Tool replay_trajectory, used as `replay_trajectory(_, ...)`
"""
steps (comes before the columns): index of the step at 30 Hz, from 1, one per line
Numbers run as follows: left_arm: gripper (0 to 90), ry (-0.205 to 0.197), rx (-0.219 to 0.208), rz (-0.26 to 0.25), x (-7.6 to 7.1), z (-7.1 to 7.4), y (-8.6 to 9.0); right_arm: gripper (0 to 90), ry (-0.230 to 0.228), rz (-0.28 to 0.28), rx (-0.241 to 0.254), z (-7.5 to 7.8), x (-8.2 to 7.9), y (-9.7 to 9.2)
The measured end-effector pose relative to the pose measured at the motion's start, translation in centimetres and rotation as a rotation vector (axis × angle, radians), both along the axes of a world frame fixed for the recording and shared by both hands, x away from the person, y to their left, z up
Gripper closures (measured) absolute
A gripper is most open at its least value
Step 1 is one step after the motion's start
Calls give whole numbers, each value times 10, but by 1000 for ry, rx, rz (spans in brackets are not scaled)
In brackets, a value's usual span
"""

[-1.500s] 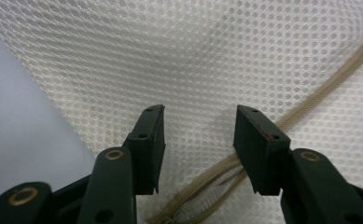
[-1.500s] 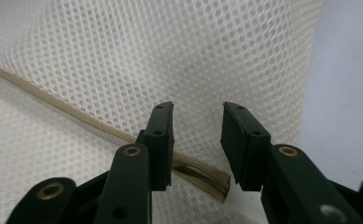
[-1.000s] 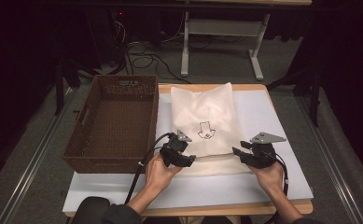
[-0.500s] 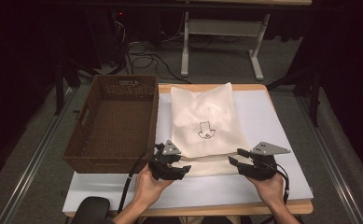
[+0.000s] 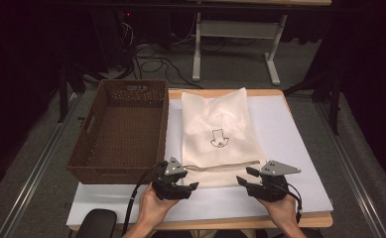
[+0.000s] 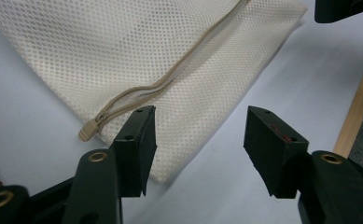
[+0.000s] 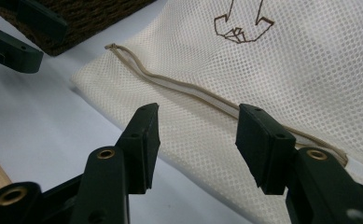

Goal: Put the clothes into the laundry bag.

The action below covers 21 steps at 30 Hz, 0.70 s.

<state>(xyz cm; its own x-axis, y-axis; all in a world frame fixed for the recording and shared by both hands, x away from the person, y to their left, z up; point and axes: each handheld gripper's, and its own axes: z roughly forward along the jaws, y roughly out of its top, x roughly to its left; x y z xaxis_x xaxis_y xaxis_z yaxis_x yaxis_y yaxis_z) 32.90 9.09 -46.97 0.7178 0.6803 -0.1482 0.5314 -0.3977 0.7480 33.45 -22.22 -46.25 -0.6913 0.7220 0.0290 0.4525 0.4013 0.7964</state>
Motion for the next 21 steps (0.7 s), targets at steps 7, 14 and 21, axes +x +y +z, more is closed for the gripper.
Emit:
replay_trajectory(7, 416, 6, 10, -5, 0, -8, -1, 501, 13, 1, 3, -7, -1, 1)
replay_trajectory(14, 407, 16, 1, -2, -2, -15, 2, 503, 36, 23, 8, -15, -1, 4)
replay_trajectory(21, 408, 15, 16, 10, 0, -23, 3, 502, 47, 4, -15, -27, 3, 0)
